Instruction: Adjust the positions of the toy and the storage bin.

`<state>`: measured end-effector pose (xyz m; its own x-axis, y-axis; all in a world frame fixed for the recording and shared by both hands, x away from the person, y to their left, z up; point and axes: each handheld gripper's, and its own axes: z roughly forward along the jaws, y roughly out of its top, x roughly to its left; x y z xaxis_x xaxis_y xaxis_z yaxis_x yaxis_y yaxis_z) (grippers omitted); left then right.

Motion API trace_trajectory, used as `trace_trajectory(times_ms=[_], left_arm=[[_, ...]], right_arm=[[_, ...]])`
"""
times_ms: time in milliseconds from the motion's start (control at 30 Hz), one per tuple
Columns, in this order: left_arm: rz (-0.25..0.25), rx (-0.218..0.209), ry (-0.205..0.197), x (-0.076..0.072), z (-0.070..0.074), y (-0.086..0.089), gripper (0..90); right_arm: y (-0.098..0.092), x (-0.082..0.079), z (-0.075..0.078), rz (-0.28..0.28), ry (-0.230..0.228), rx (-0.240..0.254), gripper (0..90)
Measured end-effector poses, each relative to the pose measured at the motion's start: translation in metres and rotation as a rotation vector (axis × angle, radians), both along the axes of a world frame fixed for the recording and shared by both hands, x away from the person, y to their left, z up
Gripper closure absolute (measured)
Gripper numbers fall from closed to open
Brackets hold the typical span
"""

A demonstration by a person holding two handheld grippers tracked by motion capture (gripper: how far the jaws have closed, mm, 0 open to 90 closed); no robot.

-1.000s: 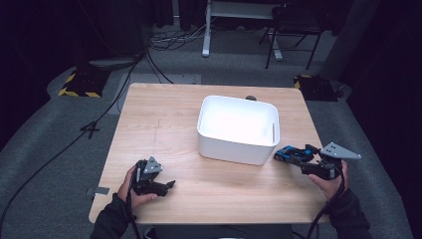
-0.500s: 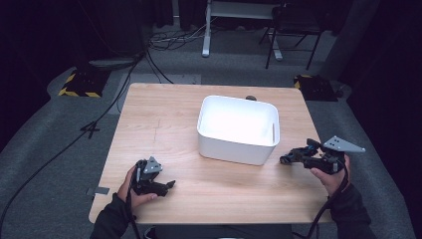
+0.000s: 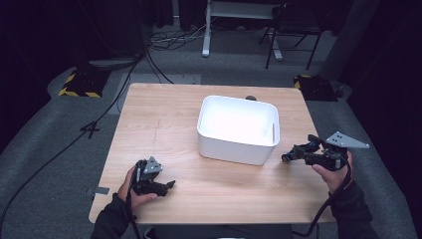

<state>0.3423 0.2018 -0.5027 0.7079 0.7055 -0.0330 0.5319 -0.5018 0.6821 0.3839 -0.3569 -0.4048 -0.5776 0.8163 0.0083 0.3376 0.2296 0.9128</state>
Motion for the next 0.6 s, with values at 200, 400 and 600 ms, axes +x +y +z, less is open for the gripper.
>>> trace_trajectory(times_ms=[200,400,600], left_arm=[[-0.004,0.004,-0.003,0.001,0.0,0.0,15.7],[-0.006,0.004,-0.005,0.001,0.0,0.0,15.7],[-0.006,0.004,-0.005,0.001,0.0,0.0,15.7]], right_arm=[[-0.002,0.002,0.005,0.001,0.005,0.0,24.3],[-0.004,0.006,0.015,-0.009,0.006,0.004,24.4],[-0.004,0.01,0.026,-0.014,-0.003,-0.003,24.3]])
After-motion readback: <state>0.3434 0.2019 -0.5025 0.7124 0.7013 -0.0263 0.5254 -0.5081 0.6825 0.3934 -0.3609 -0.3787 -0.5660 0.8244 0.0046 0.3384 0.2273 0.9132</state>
